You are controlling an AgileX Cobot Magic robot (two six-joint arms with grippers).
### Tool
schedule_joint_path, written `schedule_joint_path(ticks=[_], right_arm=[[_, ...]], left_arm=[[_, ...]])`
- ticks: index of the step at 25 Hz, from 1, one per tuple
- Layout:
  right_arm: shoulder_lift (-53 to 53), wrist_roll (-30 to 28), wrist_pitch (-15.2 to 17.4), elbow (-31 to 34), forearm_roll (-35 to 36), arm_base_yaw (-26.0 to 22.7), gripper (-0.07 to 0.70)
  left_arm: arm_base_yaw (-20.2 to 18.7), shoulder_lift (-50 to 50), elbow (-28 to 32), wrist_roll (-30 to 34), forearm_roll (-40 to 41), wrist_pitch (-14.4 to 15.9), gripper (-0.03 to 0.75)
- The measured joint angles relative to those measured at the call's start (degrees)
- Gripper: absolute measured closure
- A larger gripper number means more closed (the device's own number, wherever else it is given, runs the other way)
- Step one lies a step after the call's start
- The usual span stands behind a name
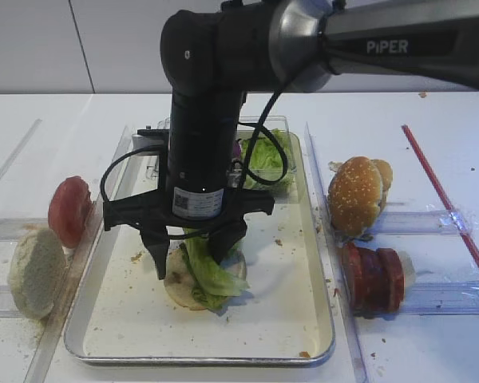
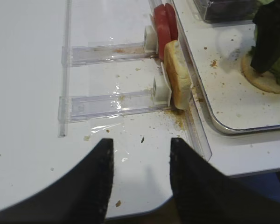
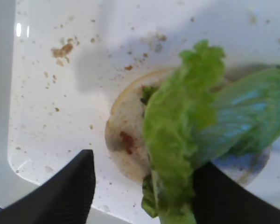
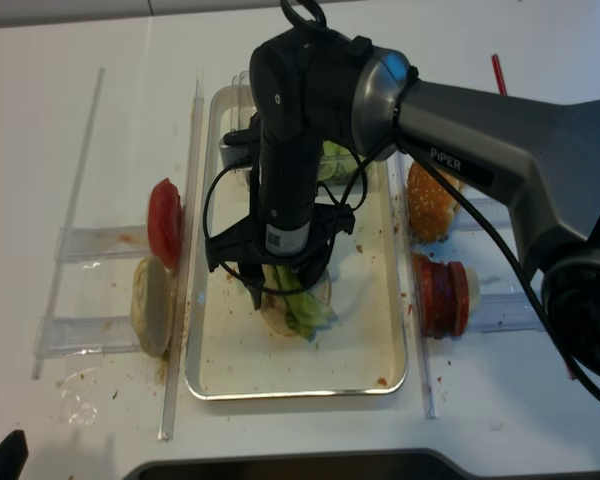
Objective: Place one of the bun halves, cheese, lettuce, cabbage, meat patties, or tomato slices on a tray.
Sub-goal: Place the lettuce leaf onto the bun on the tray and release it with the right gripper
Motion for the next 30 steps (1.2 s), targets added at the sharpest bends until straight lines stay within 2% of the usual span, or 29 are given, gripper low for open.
schedule_joint_path(ticks=[25,30], right_arm=[[-13.5,1.8,0.9,0.2,-5.5,0.0,0.157],[-16.0,1.8,1.2,0.2,-6.4,-3.0,0.157]], left_arm=[[0.0,0.0,0.0,0.0,0.0,0.0,0.430],[0.0,0.0,0.0,0.0,0.0,0.0,0.430]])
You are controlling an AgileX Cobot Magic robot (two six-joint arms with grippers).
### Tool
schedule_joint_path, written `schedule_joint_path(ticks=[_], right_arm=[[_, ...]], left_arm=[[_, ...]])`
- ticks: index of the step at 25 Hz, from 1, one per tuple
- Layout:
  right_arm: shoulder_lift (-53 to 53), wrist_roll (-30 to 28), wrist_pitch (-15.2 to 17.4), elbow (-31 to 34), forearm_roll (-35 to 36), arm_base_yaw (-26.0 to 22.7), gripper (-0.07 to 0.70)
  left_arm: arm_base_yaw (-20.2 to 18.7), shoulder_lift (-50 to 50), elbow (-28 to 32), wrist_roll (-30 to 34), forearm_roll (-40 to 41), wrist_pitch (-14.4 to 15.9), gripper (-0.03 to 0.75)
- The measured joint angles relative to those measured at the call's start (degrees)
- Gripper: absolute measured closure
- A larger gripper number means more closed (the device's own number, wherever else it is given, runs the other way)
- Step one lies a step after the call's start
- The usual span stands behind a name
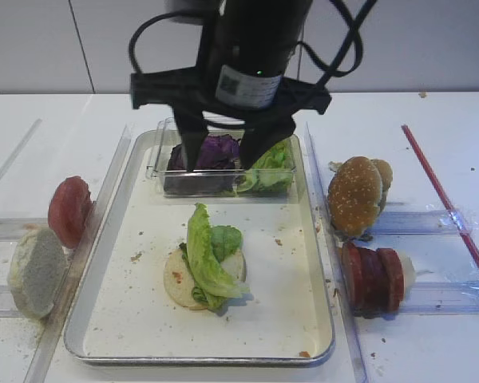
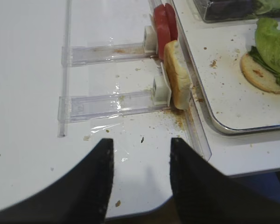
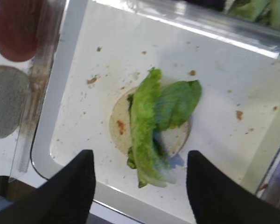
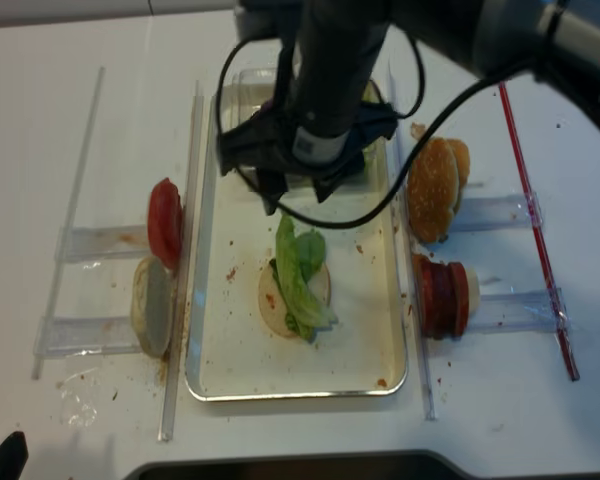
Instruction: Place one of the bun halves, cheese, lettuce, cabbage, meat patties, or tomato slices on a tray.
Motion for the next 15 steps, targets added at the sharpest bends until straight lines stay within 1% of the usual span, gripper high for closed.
schedule_joint_path(ticks=[6,8,11,15], right_arm=[[-3.7,-2.6,0.2,0.0,-2.2,-7.7,0.157],[-4.9,-4.4,0.2,0.4,-2.8,-10.9,0.157],[-7.1,-6.7,0.3,2.3,-3.3,-15.5,0.157],[-11.0,-9.4,0.3,7.3,-5.0,-21.9,0.157]], left_arm=[[0.0,0.0,0.0,0.0,0.0,0.0,0.430],[0.0,0.0,0.0,0.0,0.0,0.0,0.430],[0.0,0.0,0.0,0.0,0.0,0.0,0.430],[0.0,0.0,0.0,0.0,0.0,0.0,0.430]])
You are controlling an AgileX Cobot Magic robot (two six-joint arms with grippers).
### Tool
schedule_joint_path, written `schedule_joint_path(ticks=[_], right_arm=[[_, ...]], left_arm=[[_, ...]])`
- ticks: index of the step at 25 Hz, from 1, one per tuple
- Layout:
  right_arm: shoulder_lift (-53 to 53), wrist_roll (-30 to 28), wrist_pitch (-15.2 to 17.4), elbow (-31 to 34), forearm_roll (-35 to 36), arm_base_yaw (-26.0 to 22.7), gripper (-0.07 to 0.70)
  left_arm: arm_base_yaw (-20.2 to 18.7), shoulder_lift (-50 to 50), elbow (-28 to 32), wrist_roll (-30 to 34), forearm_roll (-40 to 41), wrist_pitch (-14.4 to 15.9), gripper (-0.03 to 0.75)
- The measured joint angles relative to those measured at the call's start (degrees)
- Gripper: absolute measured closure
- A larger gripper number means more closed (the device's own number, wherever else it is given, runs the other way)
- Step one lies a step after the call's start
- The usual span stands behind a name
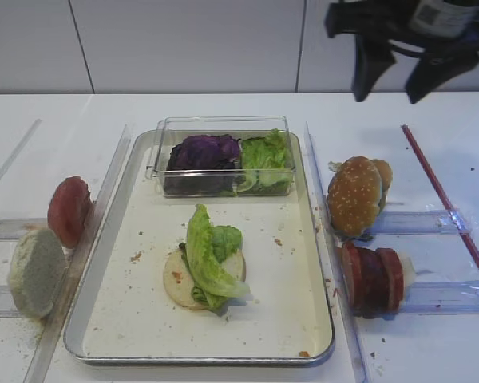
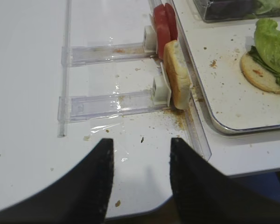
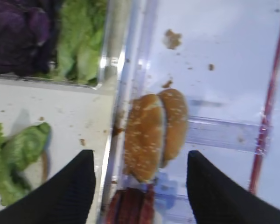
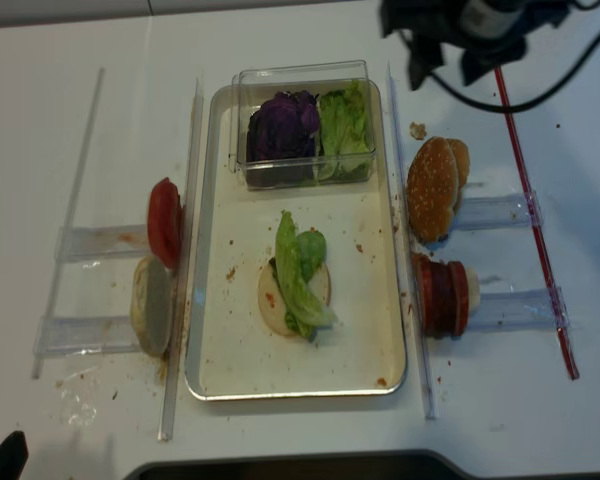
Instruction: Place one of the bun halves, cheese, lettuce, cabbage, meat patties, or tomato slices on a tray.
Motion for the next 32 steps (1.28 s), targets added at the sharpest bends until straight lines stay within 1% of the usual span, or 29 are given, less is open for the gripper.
schedule_joint_path(ticks=[5,8,11,14,22,27,32], right_arm=[[-6.6,-4.0,0.1,8.6,-2.3,-8.2,0.157],[-10.6,-5.1,0.1,13.5,-2.9,-12.9,0.157],[-13.7,-7.5,0.1,17.0,-3.1,-16.1,0.157],[-16.3,-9.7,0.1,20.3,-3.5,-17.2,0.157],[-25.9,-12.2,0.1,29.5,-3.5,-17.2,0.157],[-35.3,-12.9,0.1,35.2,-3.5,-17.2,0.157],[-44.2,-16.7,0.6,38.7,-3.5,-17.2,0.157]], left_arm=[[0.0,0.0,0.0,0.0,0.0,0.0,0.430],[0.0,0.0,0.0,0.0,0.0,0.0,0.430],[0.0,0.0,0.0,0.0,0.0,0.0,0.430],[0.0,0.0,0.0,0.0,0.0,0.0,0.430],[0.0,0.0,0.0,0.0,0.0,0.0,0.430],[0.0,0.0,0.0,0.0,0.0,0.0,0.430],[0.0,0.0,0.0,0.0,0.0,0.0,0.430]])
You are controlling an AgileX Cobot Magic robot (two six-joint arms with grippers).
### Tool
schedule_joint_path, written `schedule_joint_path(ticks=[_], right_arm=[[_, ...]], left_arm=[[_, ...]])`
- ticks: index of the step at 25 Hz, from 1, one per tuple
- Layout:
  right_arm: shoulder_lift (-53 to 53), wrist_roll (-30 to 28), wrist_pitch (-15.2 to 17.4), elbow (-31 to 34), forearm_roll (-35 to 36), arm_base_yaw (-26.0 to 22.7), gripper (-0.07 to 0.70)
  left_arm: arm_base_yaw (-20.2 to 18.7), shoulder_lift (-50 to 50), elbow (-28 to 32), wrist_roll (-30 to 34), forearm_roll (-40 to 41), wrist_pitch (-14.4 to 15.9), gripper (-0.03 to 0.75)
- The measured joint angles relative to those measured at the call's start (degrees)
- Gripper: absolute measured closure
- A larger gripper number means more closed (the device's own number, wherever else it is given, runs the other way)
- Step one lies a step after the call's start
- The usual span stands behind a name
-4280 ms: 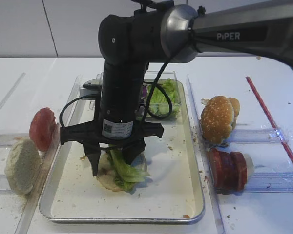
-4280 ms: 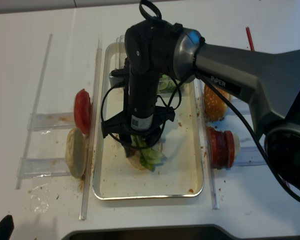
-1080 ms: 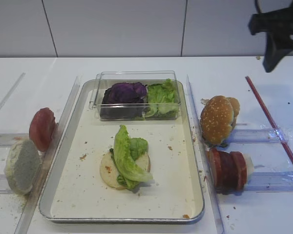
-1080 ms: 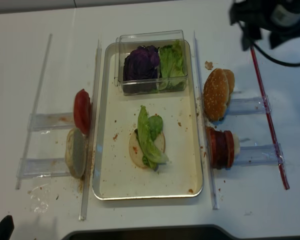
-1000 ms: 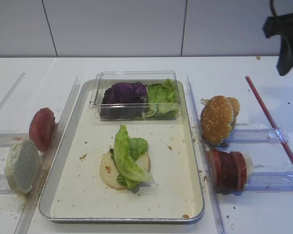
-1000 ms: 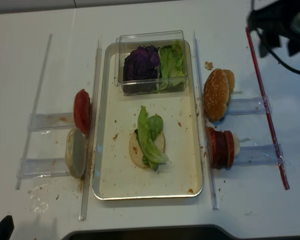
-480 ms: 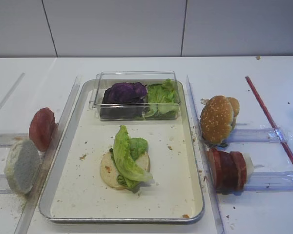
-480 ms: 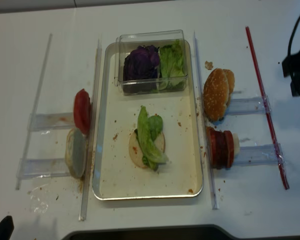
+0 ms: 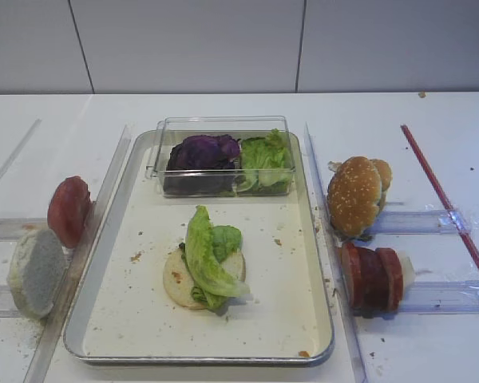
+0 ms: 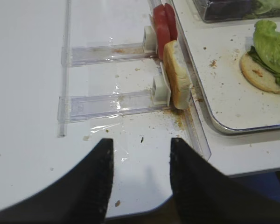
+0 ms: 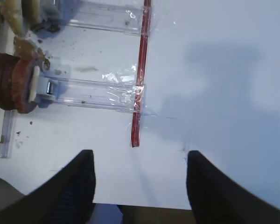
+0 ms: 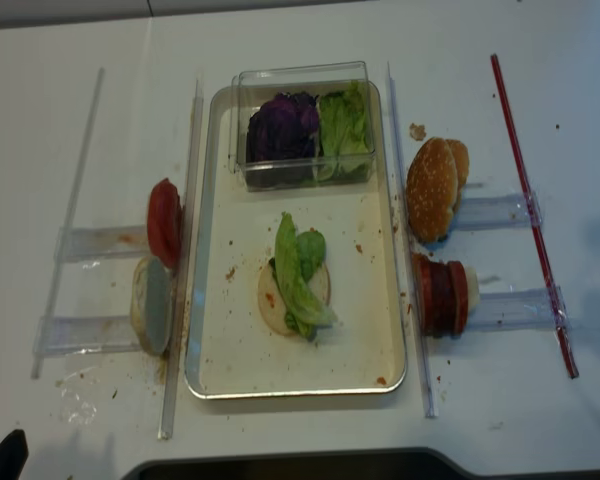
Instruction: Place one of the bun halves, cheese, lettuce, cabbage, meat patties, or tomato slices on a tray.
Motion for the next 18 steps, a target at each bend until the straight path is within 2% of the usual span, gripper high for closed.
schedule_joint_path(ticks=[18], right_arm=[[-32.6,-0.8,1.0,13.5,0.0,0.0,0.157]], left_arm=[[0.0,0.0,0.0,0.0,0.0,0.0,0.430]])
